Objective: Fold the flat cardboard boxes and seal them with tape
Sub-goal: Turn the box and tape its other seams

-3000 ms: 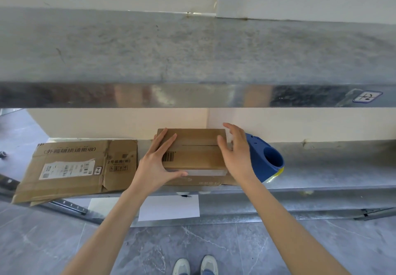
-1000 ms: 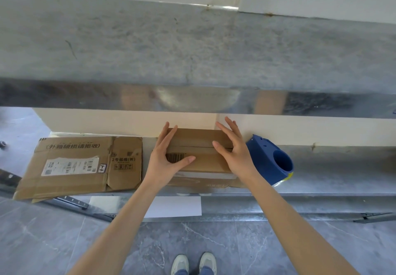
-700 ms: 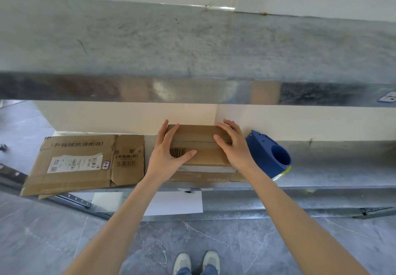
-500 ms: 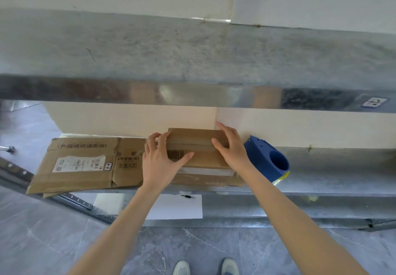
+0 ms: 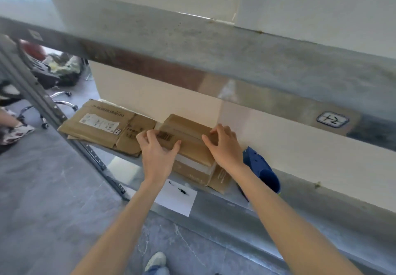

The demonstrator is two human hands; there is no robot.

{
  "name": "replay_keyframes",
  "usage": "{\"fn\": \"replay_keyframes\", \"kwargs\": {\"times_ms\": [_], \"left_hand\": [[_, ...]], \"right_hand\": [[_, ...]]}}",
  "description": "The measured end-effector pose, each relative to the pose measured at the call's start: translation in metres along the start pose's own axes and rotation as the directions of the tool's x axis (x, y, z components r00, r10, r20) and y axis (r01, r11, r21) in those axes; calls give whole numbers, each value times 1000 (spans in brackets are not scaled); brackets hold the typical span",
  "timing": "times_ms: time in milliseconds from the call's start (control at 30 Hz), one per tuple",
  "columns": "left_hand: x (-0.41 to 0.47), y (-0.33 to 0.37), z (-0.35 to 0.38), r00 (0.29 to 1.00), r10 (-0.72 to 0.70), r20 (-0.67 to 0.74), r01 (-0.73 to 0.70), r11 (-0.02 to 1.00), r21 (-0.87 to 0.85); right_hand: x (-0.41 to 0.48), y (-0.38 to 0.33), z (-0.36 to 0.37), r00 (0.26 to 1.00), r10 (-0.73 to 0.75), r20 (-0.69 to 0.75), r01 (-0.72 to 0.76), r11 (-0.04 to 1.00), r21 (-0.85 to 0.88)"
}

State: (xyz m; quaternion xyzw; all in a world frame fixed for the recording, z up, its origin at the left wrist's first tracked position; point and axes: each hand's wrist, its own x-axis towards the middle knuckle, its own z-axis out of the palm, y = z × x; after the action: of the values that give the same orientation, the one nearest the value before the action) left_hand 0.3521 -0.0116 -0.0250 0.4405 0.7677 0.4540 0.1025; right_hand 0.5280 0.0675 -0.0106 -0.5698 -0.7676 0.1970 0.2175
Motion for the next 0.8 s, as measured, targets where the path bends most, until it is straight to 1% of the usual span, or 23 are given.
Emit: {"fn": "replay_keyframes", "kwargs": {"times_ms": [67,133,200,267,333,400,467,533,633,733,800], "left_hand": [[-14,5,3,999,-34,15,34,999,2],[-29,11,6,992,-114,51,113,993,12],[-44,19,8,983,-168,70,163,984,75],[-54,27,10,981,-180,70,170,977,132],[-60,34,10,980,-183,78,169,972,164],[-63,38,10,982,-163,96,141,968,206],[-66,40,10,985,-129,116,98,966,241],[-69,40,10,986,-101,134,60,958,280],[-73,40,9,990,-49,134,0,938,345],[-78,39,5,990,31,140,-85,914,396],[-84,36,2,984,69,164,-130,906,402]], "right_hand": [[-4,6,-6,997,-53,55,52,999,6],[-7,12,-13,987,-109,117,106,994,29],[-10,19,-21,974,-151,167,150,989,15],[-13,30,-32,976,-163,148,166,986,-12],[-20,46,-42,989,-127,71,128,992,0],[-29,63,-49,998,-49,28,48,998,33],[-41,80,-53,997,29,67,-31,999,32],[-54,95,-52,984,97,150,-98,995,1],[-71,112,-45,955,162,247,-152,987,-59],[-79,114,-38,934,227,277,-202,972,-116],[-84,111,-32,924,240,299,-208,969,-133]]}}
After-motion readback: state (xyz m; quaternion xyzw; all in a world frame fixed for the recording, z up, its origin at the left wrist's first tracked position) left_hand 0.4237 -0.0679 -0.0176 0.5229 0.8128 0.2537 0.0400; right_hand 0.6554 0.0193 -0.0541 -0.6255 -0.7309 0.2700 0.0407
